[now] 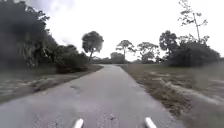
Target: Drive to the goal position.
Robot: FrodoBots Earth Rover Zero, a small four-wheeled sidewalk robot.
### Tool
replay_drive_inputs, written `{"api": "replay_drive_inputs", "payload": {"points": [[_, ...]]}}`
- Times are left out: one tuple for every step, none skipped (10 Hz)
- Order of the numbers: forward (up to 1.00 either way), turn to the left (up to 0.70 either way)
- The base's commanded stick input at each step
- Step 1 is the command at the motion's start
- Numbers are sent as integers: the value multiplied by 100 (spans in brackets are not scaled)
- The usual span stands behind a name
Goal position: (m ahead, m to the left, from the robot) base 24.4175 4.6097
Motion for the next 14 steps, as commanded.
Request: {"api": "replay_drive_inputs", "payload": {"points": [[85, 0], [85, 0], [85, 0], [85, 0], [85, 0], [85, -24], [85, -16], [85, 0], [85, 0], [85, 0], [85, 0], [85, 0], [85, 0], [85, 0]]}}
